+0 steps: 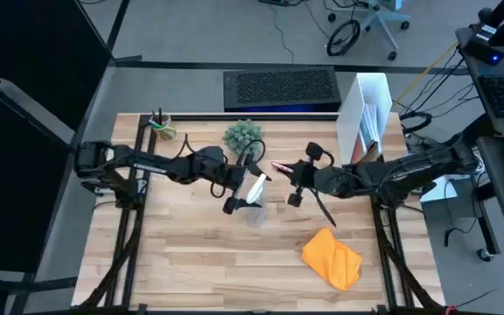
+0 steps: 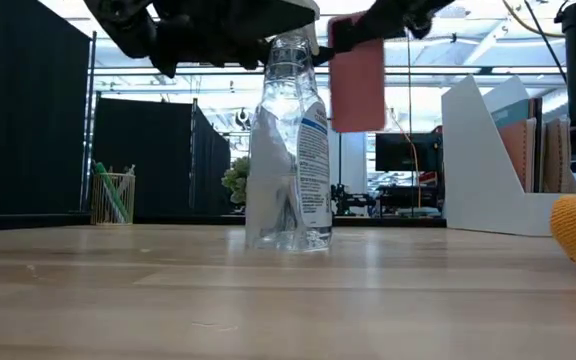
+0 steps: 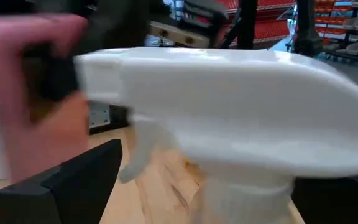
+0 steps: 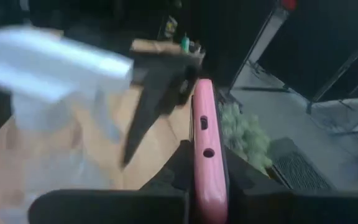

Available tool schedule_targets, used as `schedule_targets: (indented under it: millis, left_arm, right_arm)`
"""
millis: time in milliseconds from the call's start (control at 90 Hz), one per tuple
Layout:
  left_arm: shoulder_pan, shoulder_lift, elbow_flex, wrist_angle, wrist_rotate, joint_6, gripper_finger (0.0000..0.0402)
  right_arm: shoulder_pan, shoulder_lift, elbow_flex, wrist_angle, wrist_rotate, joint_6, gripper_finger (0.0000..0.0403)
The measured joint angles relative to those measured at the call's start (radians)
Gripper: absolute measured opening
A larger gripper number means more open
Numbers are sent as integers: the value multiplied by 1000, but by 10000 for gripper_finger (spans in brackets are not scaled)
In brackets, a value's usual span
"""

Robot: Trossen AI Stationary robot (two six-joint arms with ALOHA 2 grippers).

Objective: Apply microfiber cloth
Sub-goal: Spray the back of the pink phone with the white spray bottle

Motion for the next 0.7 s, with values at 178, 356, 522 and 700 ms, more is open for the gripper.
schedule_targets:
  millis: [178,356,522,700]
  left_arm:
    - [-10,0,0,-6,1,2,400]
    - [-7,0,0,-16,1,6,400]
    - [-7,0,0,-17,-8,6,372]
    - [-8,0,0,-16,-9,-6,301]
  right_arm:
    - [-61,-18,0,87,-107,-11,9]
    - [-71,-28,30,97,-128,-13,9]
    - [-71,-29,64,95,-126,-30,9]
    - [-70,-29,64,58,-127,-16,9]
